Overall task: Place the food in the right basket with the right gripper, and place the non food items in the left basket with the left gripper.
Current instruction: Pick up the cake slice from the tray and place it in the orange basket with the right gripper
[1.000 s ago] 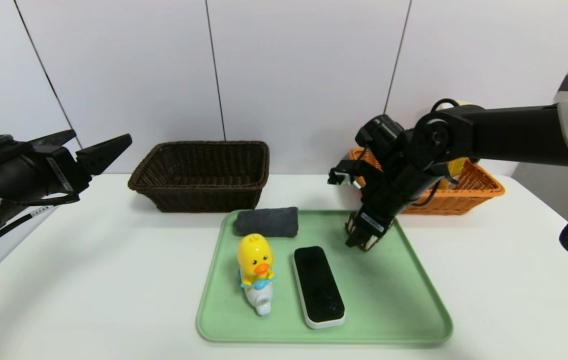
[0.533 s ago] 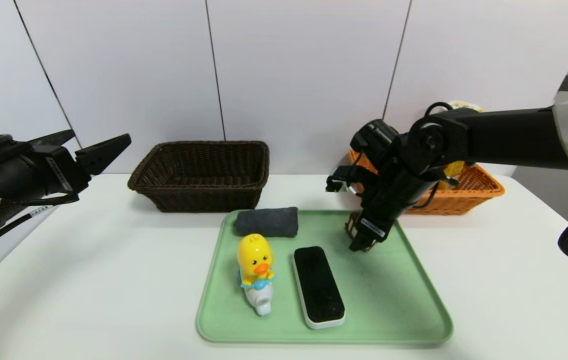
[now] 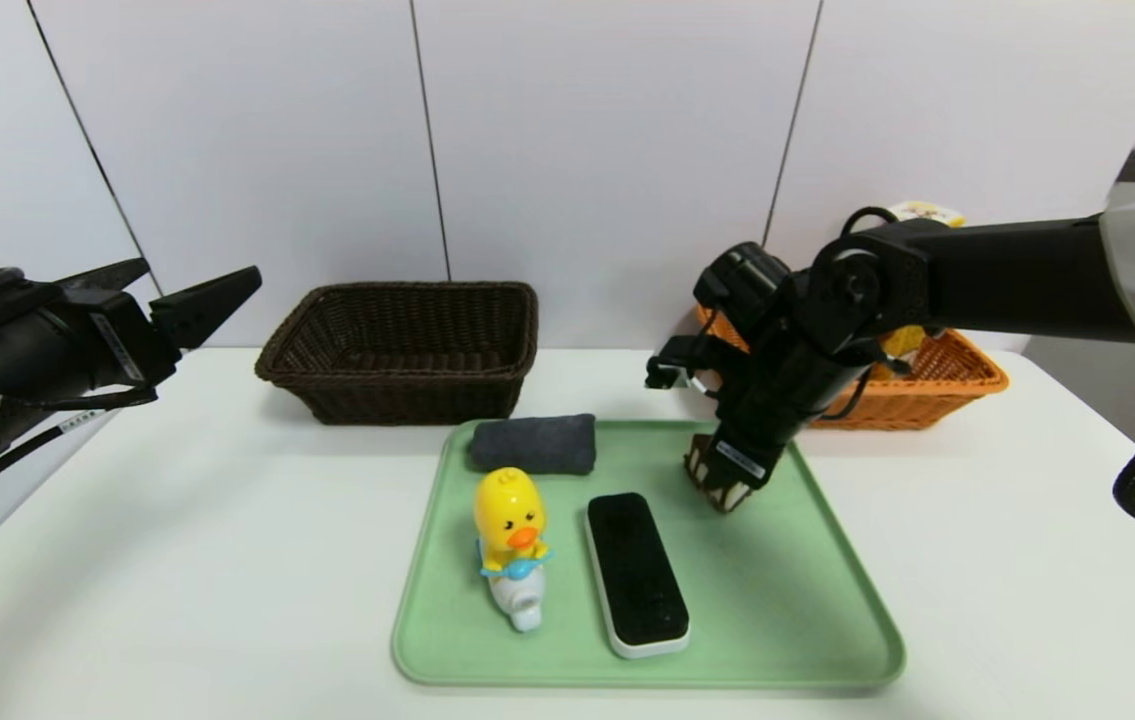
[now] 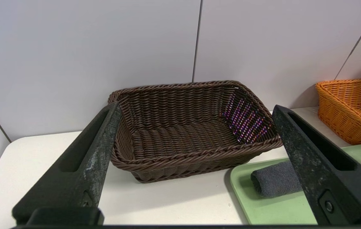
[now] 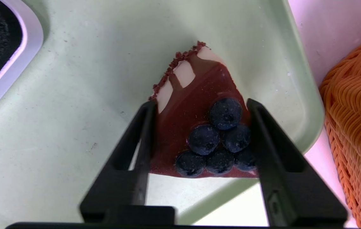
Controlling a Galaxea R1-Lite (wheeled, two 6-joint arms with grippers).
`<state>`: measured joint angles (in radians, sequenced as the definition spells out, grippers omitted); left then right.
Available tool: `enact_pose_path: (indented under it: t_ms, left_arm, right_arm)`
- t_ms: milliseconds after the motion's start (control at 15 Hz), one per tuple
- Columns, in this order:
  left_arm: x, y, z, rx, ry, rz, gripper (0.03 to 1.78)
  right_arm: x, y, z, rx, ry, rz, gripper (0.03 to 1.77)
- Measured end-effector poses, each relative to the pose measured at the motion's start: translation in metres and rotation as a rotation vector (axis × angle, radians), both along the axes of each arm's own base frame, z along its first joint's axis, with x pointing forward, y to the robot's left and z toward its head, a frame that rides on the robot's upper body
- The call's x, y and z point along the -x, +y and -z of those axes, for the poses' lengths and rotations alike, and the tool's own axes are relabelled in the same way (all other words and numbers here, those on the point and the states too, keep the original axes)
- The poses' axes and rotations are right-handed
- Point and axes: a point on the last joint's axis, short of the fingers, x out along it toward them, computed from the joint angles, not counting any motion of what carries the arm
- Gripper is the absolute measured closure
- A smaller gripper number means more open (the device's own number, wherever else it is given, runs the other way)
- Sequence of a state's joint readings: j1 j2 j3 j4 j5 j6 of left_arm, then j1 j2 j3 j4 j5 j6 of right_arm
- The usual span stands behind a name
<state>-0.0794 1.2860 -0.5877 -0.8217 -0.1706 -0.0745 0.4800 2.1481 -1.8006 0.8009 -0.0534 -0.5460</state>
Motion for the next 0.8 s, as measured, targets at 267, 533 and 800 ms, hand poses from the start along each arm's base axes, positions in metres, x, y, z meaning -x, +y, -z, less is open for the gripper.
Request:
enact_pose_path:
  t_ms: [267, 533, 800]
  left_arm:
    - [0.001, 0.0, -0.001, 0.0, -0.003, 0.001, 0.12]
    - [0.002, 0.0, -0.001, 0.0, -0.005, 0.0, 0.12]
    - [0.002, 0.0, 0.001, 0.003, 0.003, -0.002, 0.12]
  right_arm:
    - [0.002, 0.002, -0.002, -0.006, -0.004, -0.009, 1.04]
    - [0.012, 0.01, -0.018, -0.054, -0.035, -0.05, 1.04]
    - [0.022, 0.016, -0.055, -0.198, -0.134, -0.086, 1.04]
